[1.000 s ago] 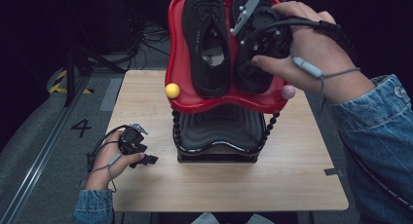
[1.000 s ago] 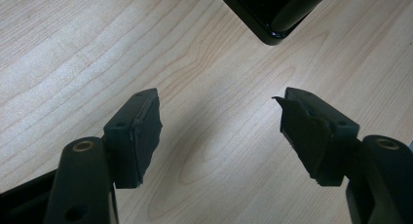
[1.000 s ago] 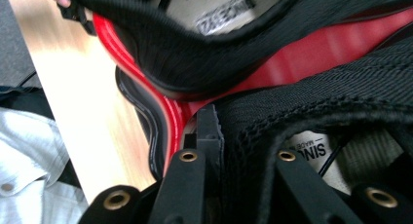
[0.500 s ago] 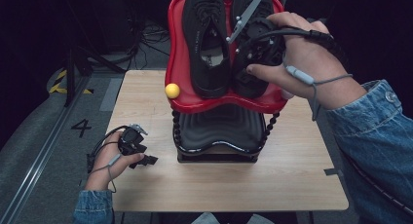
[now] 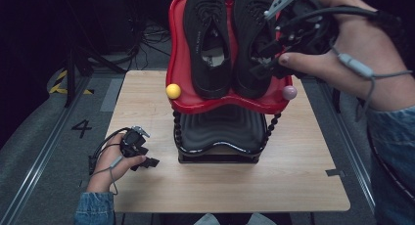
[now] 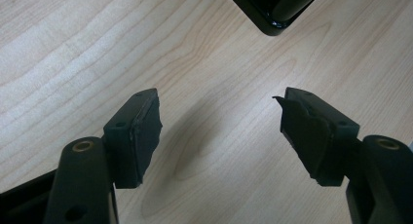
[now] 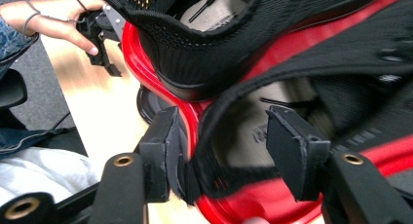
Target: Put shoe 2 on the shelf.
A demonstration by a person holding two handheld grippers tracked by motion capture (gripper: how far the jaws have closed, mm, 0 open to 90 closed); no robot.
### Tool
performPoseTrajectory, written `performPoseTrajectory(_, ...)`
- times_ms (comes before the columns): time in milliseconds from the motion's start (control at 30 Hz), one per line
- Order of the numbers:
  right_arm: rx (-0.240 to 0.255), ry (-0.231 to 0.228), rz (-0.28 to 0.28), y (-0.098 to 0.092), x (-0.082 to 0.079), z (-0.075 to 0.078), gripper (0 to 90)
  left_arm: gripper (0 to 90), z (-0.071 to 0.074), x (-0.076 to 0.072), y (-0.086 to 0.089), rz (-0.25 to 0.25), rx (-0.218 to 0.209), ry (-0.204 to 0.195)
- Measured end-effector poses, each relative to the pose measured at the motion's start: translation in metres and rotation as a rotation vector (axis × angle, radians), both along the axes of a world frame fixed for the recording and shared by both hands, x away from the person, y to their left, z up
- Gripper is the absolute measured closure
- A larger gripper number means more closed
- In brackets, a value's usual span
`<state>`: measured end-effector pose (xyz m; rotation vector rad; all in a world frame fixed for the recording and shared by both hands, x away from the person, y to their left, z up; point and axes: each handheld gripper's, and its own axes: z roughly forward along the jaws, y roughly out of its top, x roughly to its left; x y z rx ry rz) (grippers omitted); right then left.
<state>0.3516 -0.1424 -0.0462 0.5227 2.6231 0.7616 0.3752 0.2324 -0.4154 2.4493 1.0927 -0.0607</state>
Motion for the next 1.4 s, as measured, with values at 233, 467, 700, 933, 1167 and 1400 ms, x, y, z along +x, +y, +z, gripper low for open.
performPoseTrajectory(233, 0.064, -0.043, -0.032, -0.035, -0.009, 0.014, 39.0, 31.8, -0.001, -0.005, 0.005, 0.024, 0.003, 0.006)
performPoseTrajectory(467, 0.083, -0.031, -0.099, -0.076, -0.014, 0.008, 37.9, 31.7, -0.004, -0.006, 0.009, 0.036, 0.012, 0.012)
performPoseTrajectory(700, 0.091, 0.005, -0.168, -0.120, -0.011, -0.028, 36.3, 31.6, -0.005, -0.006, 0.011, 0.044, 0.011, 0.017)
performPoseTrajectory(933, 0.096, 0.094, -0.269, -0.162, -0.004, -0.088, 35.6, 31.6, -0.005, -0.006, 0.014, 0.060, 0.010, 0.014)
performPoseTrajectory(1167, 0.088, 0.144, -0.317, -0.191, 0.007, -0.146, 34.5, 31.6, -0.005, -0.006, 0.015, 0.061, 0.015, 0.010)
performPoseTrajectory(1400, 0.086, 0.230, -0.356, -0.207, 0.016, -0.201, 33.4, 32.6, -0.002, -0.004, 0.019, 0.098, -0.010, -0.042)
